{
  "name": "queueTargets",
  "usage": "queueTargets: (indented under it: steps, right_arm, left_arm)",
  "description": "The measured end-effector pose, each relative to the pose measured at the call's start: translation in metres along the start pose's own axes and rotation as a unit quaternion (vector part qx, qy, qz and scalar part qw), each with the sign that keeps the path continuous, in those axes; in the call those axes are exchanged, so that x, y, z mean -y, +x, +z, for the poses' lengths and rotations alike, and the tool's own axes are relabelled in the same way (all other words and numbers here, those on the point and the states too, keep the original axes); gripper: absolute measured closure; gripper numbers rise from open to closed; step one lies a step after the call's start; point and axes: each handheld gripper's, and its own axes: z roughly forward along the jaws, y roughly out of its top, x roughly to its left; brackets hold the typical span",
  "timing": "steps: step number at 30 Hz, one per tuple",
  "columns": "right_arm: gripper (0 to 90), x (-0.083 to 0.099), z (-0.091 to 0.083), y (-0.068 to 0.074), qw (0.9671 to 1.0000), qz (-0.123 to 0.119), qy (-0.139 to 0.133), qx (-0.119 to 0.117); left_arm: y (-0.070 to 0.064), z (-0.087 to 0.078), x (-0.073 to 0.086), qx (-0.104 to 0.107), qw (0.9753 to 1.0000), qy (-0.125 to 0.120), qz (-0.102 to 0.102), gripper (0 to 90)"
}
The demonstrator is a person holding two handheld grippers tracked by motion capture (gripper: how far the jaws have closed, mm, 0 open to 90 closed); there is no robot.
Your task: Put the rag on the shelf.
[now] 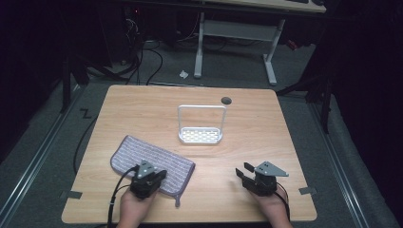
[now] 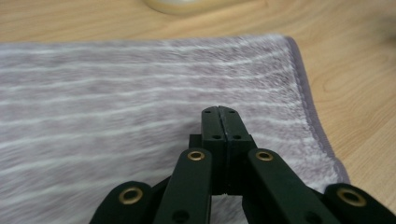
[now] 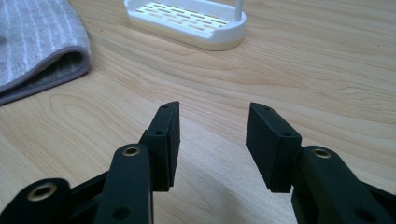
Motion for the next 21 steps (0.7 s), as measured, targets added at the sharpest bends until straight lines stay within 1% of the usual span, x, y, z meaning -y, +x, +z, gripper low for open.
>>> queueTargets:
  steps: [1, 2, 3, 4, 5, 6, 7, 8, 9, 10, 11, 13, 14, 15, 16, 17, 18, 20, 21]
  right_arm:
    - [56.7, 0.000, 0.000, 0.002, 1.0000, -0.002, 0.000, -0.002]
    - [59.6, 0.000, 0.001, 0.004, 1.0000, -0.002, 0.002, -0.008]
    - [66.1, -0.002, 0.002, 0.013, 0.9995, -0.015, 0.007, -0.026]
    - [69.0, -0.004, 0.004, 0.017, 0.9992, -0.022, 0.008, -0.032]
    - [72.2, -0.008, 0.007, 0.025, 0.9985, -0.030, 0.007, -0.044]
    - [74.2, -0.012, 0.010, 0.032, 0.9979, -0.031, 0.007, -0.056]
    - [76.7, -0.017, 0.015, 0.039, 0.9971, -0.037, 0.008, -0.067]
    - [79.2, -0.021, 0.021, 0.047, 0.9959, -0.048, 0.009, -0.076]
    - [81.2, -0.025, 0.028, 0.054, 0.9948, -0.052, 0.014, -0.086]
    - [82.1, -0.029, 0.035, 0.062, 0.9936, -0.057, 0.018, -0.096]
    - [82.6, -0.032, 0.041, 0.070, 0.9925, -0.062, 0.023, -0.103]
    - [83.7, -0.036, 0.052, 0.084, 0.9901, -0.072, 0.032, -0.117]
    - [83.7, -0.036, 0.052, 0.084, 0.9901, -0.072, 0.032, -0.117]
    - [85.2, -0.035, 0.057, 0.093, 0.9884, -0.080, 0.047, -0.120]
    - [86.2, -0.031, 0.057, 0.096, 0.9880, -0.088, 0.055, -0.114]
    - [87.4, -0.027, 0.056, 0.096, 0.9875, -0.092, 0.062, -0.112]
    - [88.3, -0.022, 0.053, 0.095, 0.9872, -0.090, 0.070, -0.111]
    - [90.0, -0.008, 0.043, 0.091, 0.9865, -0.087, 0.085, -0.110]
    - [90.0, -0.003, 0.037, 0.090, 0.9865, -0.083, 0.085, -0.113]
  left_arm:
    - [-0.003, 0.004, 0.000, 0.003, 1.0000, 0.008, -0.001, 90.0]
    - [-0.005, 0.007, 0.001, 0.004, 0.9999, 0.014, 0.005, 90.0]
    - [-0.010, 0.007, 0.004, 0.012, 0.9997, 0.014, 0.013, 90.0]
    - [-0.013, 0.005, 0.006, 0.020, 0.9996, 0.014, 0.013, 90.0]
    - [-0.015, 0.004, 0.008, 0.029, 0.9994, 0.013, 0.014, 90.0]
    - [-0.021, 0.003, 0.011, 0.044, 0.9990, 0.010, -0.005, 90.0]
    - [-0.021, 0.003, 0.011, 0.044, 0.9990, 0.010, -0.005, 90.0]
    - [-0.025, 0.000, 0.013, 0.056, 0.9981, 0.020, 0.017, 90.0]
    - [-0.029, -0.001, 0.015, 0.064, 0.9976, 0.022, 0.018, 90.0]
    - [-0.032, 0.000, 0.015, 0.078, 0.9965, 0.023, 0.020, 90.0]
    - [-0.036, 0.000, 0.016, 0.086, 0.9958, 0.025, 0.021, 90.0]
    - [-0.044, 0.003, 0.015, 0.097, 0.9946, 0.028, 0.025, 90.0]
    - [-0.044, 0.003, 0.015, 0.097, 0.9946, 0.028, 0.025, 90.0]
    - [-0.053, 0.004, 0.013, 0.102, 0.9936, 0.035, 0.034, 90.0]
    - [-0.056, 0.003, 0.012, 0.100, 0.9931, 0.040, 0.045, 90.0]
    - [-0.058, 0.002, 0.013, 0.101, 0.9929, 0.041, 0.048, 89.9]
    - [-0.058, 0.000, 0.014, 0.106, 0.9925, 0.041, 0.046, 89.4]
    - [-0.057, -0.003, 0.015, 0.112, 0.9919, 0.040, 0.045, 84.6]
    - [-0.055, -0.007, 0.015, 0.112, 0.9920, 0.037, 0.045, 82.9]
